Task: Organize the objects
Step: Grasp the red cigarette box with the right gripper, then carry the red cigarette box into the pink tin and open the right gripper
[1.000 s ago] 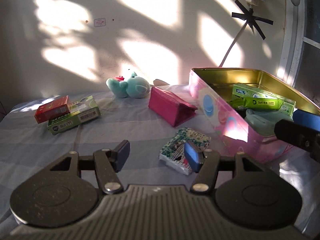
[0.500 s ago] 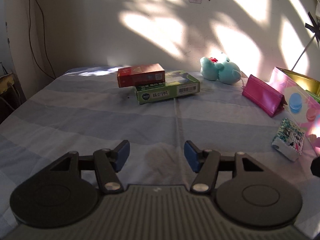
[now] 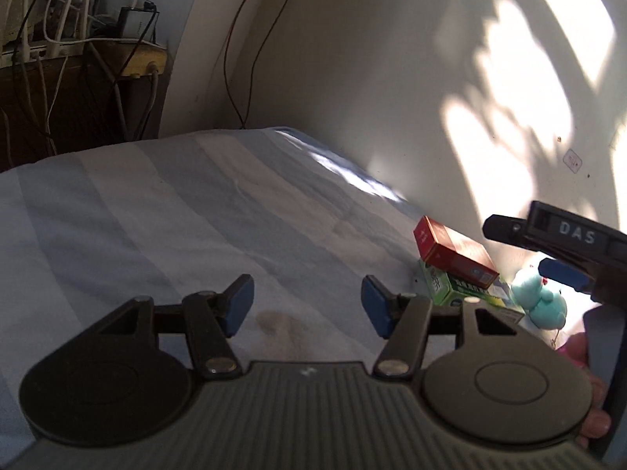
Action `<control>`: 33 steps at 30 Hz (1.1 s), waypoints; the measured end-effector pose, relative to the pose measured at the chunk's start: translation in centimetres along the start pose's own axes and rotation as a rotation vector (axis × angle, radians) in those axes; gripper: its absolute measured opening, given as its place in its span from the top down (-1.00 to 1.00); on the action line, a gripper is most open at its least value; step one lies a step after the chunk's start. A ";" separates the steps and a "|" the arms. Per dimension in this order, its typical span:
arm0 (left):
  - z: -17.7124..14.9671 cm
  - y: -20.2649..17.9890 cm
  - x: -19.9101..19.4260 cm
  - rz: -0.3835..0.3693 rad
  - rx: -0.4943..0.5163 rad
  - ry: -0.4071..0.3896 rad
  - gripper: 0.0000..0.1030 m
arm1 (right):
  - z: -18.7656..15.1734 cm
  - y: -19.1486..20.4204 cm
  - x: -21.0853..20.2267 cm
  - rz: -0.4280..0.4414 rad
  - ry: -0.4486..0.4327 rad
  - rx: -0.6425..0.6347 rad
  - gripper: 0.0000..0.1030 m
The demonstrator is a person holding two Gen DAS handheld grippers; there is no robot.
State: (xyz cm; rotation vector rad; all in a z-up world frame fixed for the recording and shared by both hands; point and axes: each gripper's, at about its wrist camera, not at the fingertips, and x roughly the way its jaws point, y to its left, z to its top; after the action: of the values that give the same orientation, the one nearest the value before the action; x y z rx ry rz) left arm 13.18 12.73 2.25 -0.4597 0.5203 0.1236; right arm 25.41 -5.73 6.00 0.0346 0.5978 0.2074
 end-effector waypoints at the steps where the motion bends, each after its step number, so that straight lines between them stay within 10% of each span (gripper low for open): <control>1: 0.1 0.3 -0.2 -0.001 -0.018 -0.003 -0.22 | 0.2 1.1 1.6 -0.046 0.005 -0.016 -0.99; 7: 0.4 1.0 0.1 -0.054 -0.083 0.020 -0.22 | -1.2 3.5 7.4 -0.268 0.103 -0.078 -0.99; 11: 0.2 0.7 0.2 -0.065 -0.071 0.027 -0.24 | -2.3 1.7 6.3 -0.233 0.101 -0.031 -0.79; 19: -0.7 -1.6 0.7 -0.213 0.075 0.089 -0.30 | -9.8 -1.8 -6.8 -0.062 0.074 -0.129 -0.79; 28: -5.3 -8.3 -1.7 -0.546 0.397 0.214 -0.30 | -20.1 -8.5 -21.0 -0.249 0.105 0.025 -1.00; 33: -8.0 -11.1 -5.5 -0.708 0.430 0.343 -0.30 | -21.3 -11.8 -23.6 -0.190 0.110 0.173 -1.00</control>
State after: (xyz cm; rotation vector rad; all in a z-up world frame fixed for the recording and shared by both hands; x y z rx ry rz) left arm 7.35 -0.79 3.27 -0.2200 0.6703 -0.7457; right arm -3.40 -22.71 0.44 0.1333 0.7236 -0.0274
